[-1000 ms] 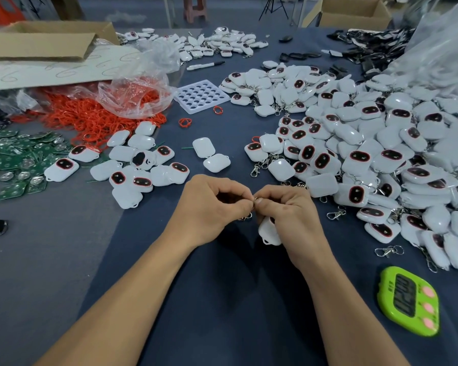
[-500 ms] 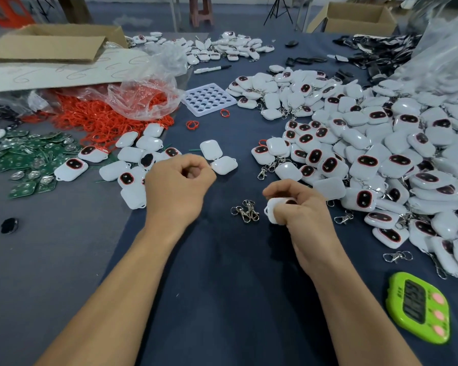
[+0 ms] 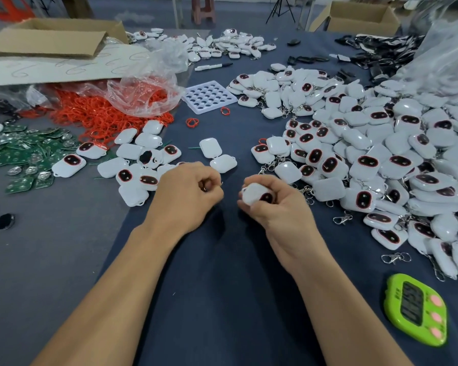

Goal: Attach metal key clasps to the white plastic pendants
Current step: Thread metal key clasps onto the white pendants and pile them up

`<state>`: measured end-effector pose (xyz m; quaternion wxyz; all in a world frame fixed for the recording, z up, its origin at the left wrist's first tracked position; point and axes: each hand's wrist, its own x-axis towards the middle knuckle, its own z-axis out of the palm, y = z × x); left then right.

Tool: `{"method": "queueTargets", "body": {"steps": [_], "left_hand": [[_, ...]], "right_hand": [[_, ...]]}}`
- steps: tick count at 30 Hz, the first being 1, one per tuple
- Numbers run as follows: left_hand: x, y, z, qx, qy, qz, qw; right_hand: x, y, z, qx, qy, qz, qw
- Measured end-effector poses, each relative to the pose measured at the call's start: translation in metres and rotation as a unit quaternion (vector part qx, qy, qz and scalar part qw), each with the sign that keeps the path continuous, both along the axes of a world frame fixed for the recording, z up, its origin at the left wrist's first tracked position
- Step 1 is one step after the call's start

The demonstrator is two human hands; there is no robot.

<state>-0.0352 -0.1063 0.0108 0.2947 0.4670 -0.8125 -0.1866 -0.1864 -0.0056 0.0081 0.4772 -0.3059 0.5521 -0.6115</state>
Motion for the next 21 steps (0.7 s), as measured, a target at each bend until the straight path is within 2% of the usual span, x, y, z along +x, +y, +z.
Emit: {"method": "queueTargets", "body": {"steps": [3, 5, 7, 9, 11, 16, 21], "left_hand": [[-0.009, 0.011, 0.001, 0.02, -0.033, -0.062, 0.997], [-0.014, 0.02, 0.002, 0.048, -0.053, -0.099, 0.992], [-0.017, 0.025, 0.002, 0.066, -0.054, -0.117, 0.989], [-0.017, 0.026, 0.002, 0.077, -0.049, -0.123, 0.988], [-0.018, 0.026, 0.002, 0.089, -0.047, -0.124, 0.987], [-0.018, 0.026, 0.002, 0.096, -0.04, -0.119, 0.987], [-0.018, 0.028, 0.003, 0.069, -0.047, -0.111, 0.99]], "right_hand": [[-0.008, 0.003, -0.001, -0.011, -0.068, -0.063, 0.996], [-0.01, 0.004, -0.001, -0.001, -0.053, -0.082, 0.995], [-0.01, 0.006, -0.004, 0.038, 0.054, -0.089, 0.994], [-0.01, 0.007, -0.009, 0.074, 0.2, -0.104, 0.971], [-0.009, 0.008, -0.011, 0.057, 0.262, -0.114, 0.957], [-0.015, 0.005, -0.012, 0.04, 0.205, -0.089, 0.974], [-0.018, 0.005, -0.014, 0.035, 0.224, -0.078, 0.971]]}}
